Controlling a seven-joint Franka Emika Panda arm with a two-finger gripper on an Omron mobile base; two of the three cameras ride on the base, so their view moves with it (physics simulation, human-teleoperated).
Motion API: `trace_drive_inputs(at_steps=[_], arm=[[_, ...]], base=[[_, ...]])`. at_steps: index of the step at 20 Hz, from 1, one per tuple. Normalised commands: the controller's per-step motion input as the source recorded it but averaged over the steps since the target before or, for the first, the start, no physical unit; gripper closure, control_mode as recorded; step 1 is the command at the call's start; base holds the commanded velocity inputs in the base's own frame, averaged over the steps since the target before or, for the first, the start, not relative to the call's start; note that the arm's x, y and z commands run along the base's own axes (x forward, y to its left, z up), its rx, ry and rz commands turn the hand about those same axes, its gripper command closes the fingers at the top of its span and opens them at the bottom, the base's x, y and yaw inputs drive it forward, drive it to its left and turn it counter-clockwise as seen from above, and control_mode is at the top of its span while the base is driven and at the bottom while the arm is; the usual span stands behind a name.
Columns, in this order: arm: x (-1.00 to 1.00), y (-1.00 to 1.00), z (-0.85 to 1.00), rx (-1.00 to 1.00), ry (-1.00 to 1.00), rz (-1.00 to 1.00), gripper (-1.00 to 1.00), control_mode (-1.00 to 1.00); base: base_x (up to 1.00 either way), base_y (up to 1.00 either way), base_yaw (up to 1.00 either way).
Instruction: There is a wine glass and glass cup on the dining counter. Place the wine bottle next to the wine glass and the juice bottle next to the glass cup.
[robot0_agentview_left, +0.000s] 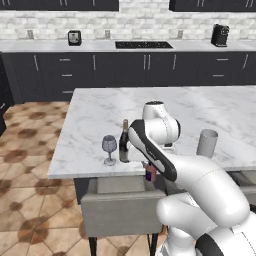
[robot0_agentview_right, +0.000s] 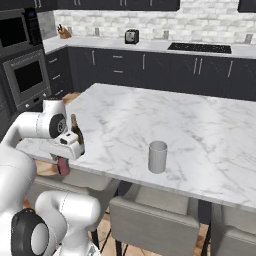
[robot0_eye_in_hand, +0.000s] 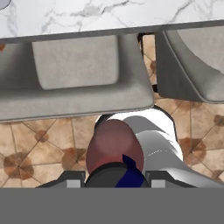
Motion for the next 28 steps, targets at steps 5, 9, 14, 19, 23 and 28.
trace_drive_inputs(at_steps=[5,9,14,19,23,28], arm=[[0.0,0.0,0.0,0.0,0.0,0.0,1.0,1.0],[0.0,0.0,0.0,0.0,0.0,0.0,1.0,1.0],[0.0,0.0,0.0,0.0,0.0,0.0,1.0,1.0],[0.0,0.0,0.0,0.0,0.0,0.0,1.0,1.0],[0.0,0.0,0.0,0.0,0.0,0.0,1.0,1.0],[0.0,0.0,0.0,0.0,0.0,0.0,1.0,1.0]], base=[[0.47,0.14,-0.05],[0.13,0.04,-0.06],[0.05,0.0,-0.01],[0.0,0.0,0.0],[0.0,0.0,0.0],[0.0,0.0,0.0]])
